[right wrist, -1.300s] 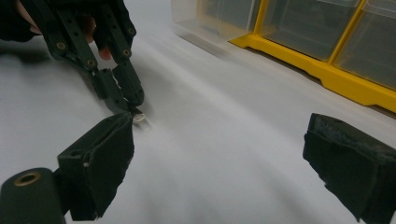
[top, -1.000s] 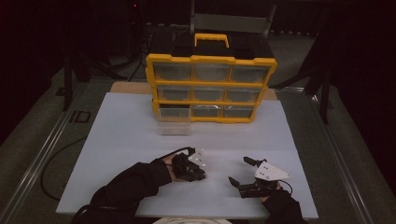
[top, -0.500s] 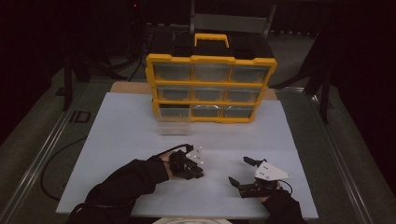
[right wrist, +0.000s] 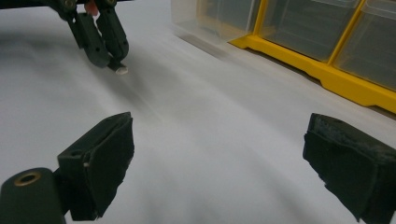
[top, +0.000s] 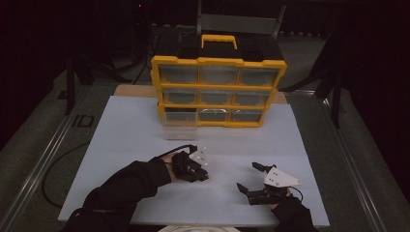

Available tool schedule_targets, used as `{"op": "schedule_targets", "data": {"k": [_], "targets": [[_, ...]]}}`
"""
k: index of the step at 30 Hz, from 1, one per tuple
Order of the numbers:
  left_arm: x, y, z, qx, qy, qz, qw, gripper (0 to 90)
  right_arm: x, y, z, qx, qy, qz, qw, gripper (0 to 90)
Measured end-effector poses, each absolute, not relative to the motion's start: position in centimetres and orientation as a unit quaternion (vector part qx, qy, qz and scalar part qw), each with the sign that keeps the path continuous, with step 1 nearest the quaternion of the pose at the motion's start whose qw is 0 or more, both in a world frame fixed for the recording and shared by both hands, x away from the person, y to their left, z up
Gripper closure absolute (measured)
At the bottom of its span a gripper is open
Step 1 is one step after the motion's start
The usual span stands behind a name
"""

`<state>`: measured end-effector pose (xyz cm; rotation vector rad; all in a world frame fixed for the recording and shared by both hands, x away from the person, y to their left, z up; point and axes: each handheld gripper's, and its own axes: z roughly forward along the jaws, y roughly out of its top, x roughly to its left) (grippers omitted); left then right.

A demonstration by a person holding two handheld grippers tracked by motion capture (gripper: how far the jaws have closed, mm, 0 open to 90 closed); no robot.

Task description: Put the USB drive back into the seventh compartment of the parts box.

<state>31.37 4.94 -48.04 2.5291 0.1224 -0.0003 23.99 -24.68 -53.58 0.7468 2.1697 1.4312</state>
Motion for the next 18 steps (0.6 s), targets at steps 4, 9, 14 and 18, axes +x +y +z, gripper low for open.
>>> {"op": "schedule_targets", "data": {"k": [4, 9, 14, 18], "targets": [[31.7, 5.3, -47.4, 0.953, 0.049, 0.001, 0.300, 79.2, 24.0, -24.7, -53.6, 0.269, 0.784, 0.516, 0.217, 8.8], [32.1, 5.8, -46.7, 0.952, 0.053, 0.009, 0.300, 79.2, 24.0, -24.7, -53.6, 0.269, 0.784, 0.516, 0.217, 8.8], [32.4, 6.1, -46.2, 0.952, 0.056, 0.010, 0.301, 79.2, 24.0, -24.7, -53.6, 0.267, 0.784, 0.515, 0.219, 8.8], [32.7, 6.5, -45.9, 0.952, 0.061, 0.012, 0.300, 79.2, 24.0, -24.7, -53.6, 0.267, 0.784, 0.516, 0.219, 8.9]]}}
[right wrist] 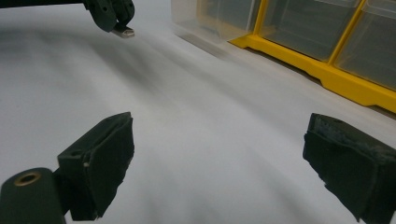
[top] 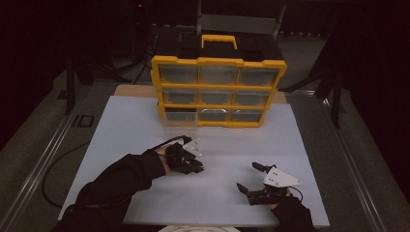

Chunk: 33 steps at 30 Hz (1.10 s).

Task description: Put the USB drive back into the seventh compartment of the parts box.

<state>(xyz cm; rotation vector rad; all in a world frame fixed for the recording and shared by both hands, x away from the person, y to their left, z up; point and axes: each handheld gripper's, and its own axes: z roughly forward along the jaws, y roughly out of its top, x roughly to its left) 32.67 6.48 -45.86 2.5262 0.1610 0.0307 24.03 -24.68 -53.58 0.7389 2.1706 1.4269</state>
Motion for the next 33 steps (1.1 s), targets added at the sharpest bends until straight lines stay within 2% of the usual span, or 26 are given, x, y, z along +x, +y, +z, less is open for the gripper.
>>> {"op": "schedule_targets", "data": {"k": [33], "targets": [[35.9, 8.9, -41.5, 0.944, 0.099, 0.043, 0.312, 79.2, 24.0, -24.7, -53.6, 0.269, 0.784, 0.515, 0.218, 8.9]]}}
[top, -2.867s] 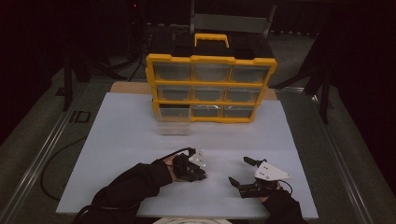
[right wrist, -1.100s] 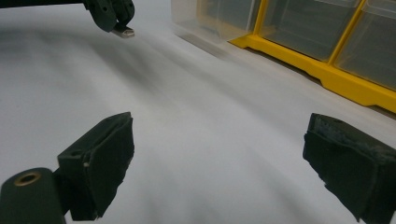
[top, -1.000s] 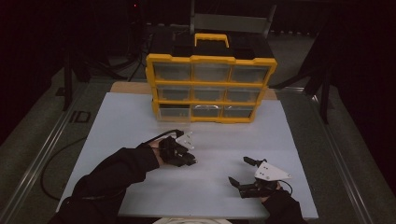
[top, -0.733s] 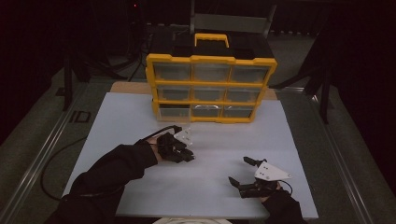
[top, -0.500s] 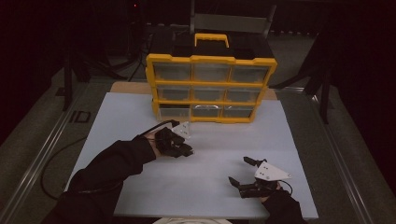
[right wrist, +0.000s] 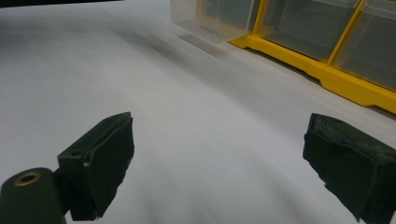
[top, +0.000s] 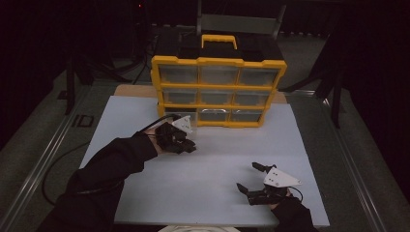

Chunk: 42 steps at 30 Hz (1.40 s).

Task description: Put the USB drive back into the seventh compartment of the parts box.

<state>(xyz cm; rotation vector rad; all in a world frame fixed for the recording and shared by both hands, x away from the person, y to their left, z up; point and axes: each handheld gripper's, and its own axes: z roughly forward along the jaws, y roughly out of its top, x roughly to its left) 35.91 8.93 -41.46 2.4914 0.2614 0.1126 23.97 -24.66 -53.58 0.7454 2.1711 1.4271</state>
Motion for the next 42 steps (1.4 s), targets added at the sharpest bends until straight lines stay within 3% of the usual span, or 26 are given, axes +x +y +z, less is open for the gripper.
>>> {"op": "schedule_targets", "data": {"k": [42], "targets": [[42.6, 10.4, -39.4, 0.933, 0.186, 0.061, 0.303, 79.2, 23.9, -24.7, -53.6, 0.269, 0.783, 0.517, 0.217, 8.9]]}}
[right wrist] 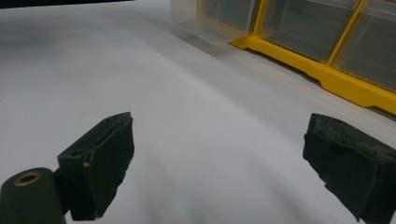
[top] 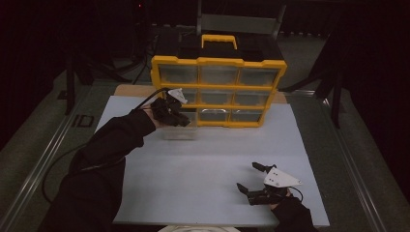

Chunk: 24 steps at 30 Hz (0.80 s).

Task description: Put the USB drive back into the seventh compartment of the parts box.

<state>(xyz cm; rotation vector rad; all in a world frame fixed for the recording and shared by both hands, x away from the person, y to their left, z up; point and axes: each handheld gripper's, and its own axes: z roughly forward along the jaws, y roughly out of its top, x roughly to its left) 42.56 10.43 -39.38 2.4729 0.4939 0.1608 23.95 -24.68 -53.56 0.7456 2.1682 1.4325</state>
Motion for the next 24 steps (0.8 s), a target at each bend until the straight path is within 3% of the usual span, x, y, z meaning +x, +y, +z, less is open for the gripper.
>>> {"op": "schedule_targets", "data": {"k": [24], "targets": [[44.8, 11.7, -40.5, 0.916, 0.253, 0.085, 0.299, 79.1, 23.9, -24.7, -53.5, 0.268, 0.784, 0.517, 0.218, 8.9]]}}
